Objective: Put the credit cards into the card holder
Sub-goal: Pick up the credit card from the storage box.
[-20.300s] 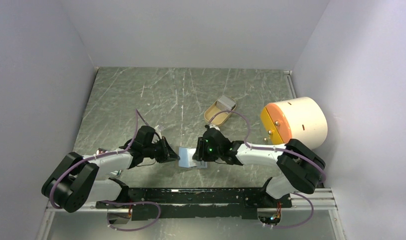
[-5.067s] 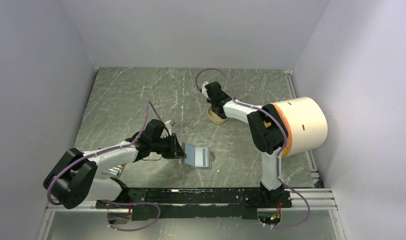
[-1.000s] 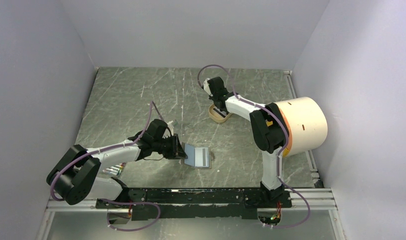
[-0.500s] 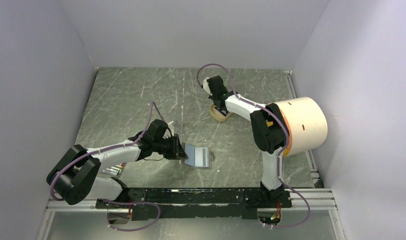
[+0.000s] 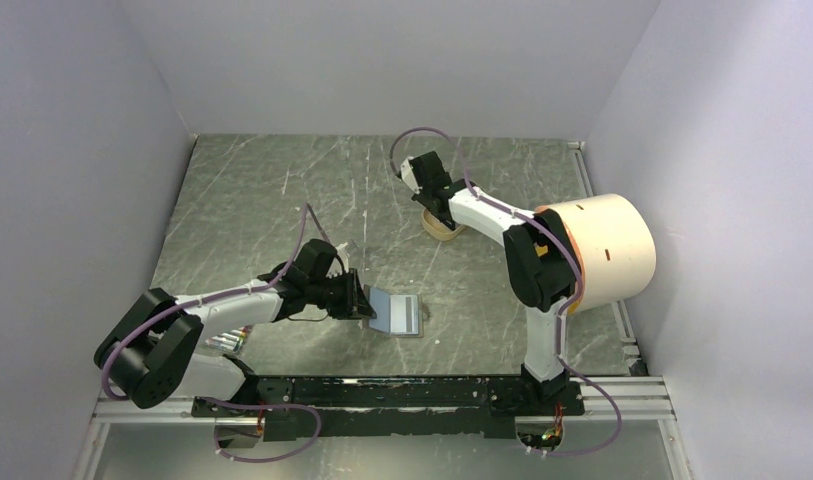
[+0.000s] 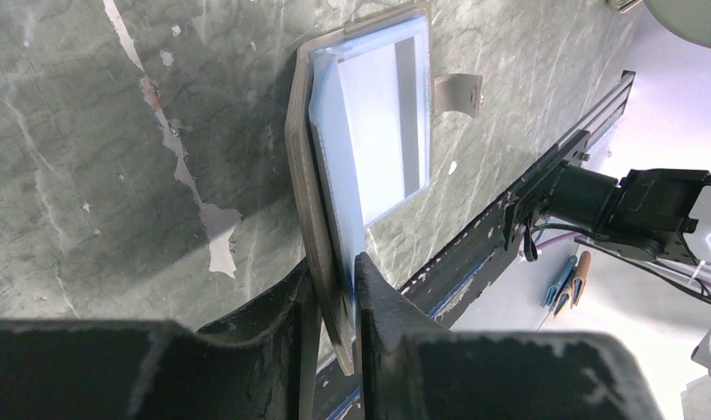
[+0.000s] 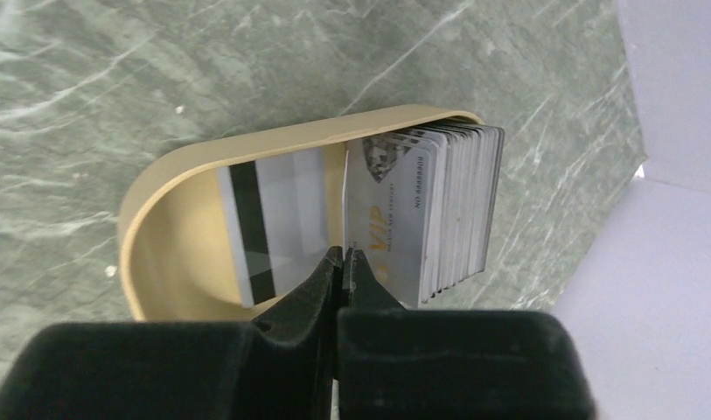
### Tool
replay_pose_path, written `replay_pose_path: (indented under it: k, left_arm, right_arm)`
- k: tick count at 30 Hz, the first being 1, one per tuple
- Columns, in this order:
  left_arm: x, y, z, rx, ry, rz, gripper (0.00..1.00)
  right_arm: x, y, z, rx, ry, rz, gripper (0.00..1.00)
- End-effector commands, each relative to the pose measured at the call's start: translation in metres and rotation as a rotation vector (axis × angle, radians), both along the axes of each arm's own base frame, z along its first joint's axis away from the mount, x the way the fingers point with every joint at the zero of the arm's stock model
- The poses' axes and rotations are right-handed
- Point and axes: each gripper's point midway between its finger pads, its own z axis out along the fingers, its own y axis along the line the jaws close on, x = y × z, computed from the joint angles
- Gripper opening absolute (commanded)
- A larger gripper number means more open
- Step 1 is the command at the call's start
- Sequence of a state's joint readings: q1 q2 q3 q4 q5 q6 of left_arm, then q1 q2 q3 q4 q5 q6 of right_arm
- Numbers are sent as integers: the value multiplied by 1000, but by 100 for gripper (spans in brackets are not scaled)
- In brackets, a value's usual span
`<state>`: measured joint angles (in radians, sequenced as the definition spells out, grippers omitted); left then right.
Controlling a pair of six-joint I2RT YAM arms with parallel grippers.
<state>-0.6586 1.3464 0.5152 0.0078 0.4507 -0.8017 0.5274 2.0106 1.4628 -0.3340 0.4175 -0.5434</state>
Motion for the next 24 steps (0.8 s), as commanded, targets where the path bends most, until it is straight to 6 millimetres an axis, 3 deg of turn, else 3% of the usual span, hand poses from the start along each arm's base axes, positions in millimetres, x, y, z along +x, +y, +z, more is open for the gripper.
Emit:
replay_pose_path:
  k: [1, 3, 5, 9, 13, 18, 20, 24]
  left_arm:
    - [6, -4, 9, 4, -21, 0, 24]
    - [8, -1, 9, 24, -24, 18, 25]
    - [9, 1, 11, 26, -32, 29, 25]
    - [9, 5, 8, 39, -31, 48, 25]
    - [7, 7, 3, 42, -24, 52, 18]
    - [9, 11, 3, 55, -35, 68, 14]
    - [9, 12, 2, 59, -33, 77, 10]
    - [9, 13, -1, 64, -19, 85, 12]
  right_arm:
    - [-12, 14, 20, 62, 12, -1, 0]
    - [-18, 12, 35, 82, 3, -29, 0]
    - [-32, 24, 46, 100, 3, -26, 0]
    - [-52, 28, 69, 161, -27, -81, 0]
    - [-76, 41, 82, 295, -9, -94, 0]
    - [-116, 68, 93, 547, 68, -78, 0]
    - [-131, 80, 108, 693, 82, -66, 0]
    - [-167, 113, 124, 1021, 176, -33, 0]
